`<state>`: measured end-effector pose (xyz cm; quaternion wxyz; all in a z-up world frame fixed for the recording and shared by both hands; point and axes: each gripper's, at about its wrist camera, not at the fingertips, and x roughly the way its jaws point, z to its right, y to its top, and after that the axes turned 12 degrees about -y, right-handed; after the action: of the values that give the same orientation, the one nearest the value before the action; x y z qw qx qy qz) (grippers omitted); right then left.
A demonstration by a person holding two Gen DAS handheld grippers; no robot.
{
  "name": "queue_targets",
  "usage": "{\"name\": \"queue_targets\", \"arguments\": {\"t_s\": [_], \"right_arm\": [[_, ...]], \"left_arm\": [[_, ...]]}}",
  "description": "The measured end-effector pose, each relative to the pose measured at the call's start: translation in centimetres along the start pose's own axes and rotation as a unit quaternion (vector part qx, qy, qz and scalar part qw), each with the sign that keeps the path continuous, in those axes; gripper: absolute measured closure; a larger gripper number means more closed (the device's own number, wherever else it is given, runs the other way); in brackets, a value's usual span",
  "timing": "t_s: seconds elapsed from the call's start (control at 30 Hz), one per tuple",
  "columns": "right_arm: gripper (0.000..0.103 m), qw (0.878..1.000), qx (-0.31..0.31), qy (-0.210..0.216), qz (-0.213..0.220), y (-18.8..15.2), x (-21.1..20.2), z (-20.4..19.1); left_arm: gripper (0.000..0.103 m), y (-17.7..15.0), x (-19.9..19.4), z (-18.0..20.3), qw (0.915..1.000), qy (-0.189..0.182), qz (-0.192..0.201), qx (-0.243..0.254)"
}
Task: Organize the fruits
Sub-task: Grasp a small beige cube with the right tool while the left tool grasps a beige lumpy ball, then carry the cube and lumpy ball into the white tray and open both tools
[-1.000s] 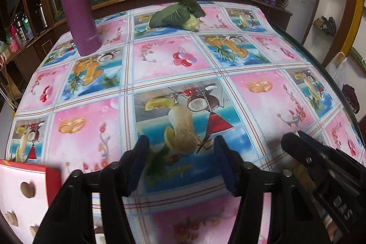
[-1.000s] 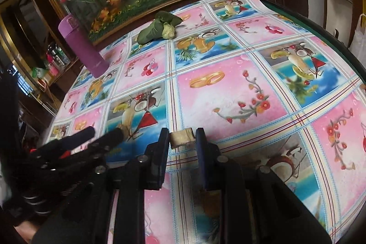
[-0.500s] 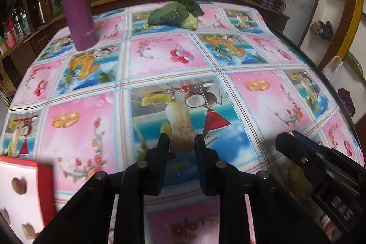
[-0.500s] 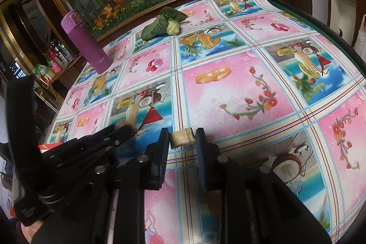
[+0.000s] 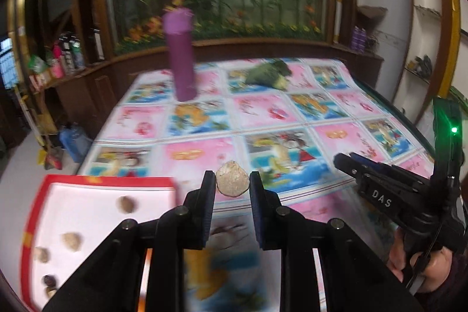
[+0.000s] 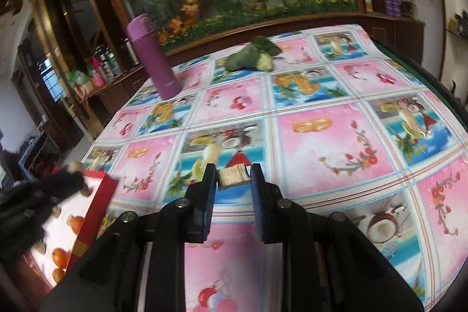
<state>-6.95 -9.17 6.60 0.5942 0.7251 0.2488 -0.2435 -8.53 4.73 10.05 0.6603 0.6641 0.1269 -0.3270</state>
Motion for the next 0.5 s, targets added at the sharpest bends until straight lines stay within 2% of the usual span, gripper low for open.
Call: {"name": "queue_targets", "arguments": {"t_s": [0.17, 0.27, 0.5], "right_arm": [[0.078, 1.0, -0.014, 0.028, -0.004, -0.7, -1.0, -2.7], [0.078, 0.997, -0.025, 0.068, -0.022, -1.3, -1.4, -5.8], [0.077, 0.987, -0.091, 0.126, -0.036, -2.7, -2.6, -14.1]], "left_arm": [[0.081, -1.1, -3.1, -3.1, 0.9988, 0.043, 0.019, -0.011], [0.081, -1.9, -4.4, -5.0, 0.9972, 0.065, 0.027, -0.024], [0.081, -3.7, -6.1, -9.6, 0.9913, 0.111, 0.034, -0.062]]}}
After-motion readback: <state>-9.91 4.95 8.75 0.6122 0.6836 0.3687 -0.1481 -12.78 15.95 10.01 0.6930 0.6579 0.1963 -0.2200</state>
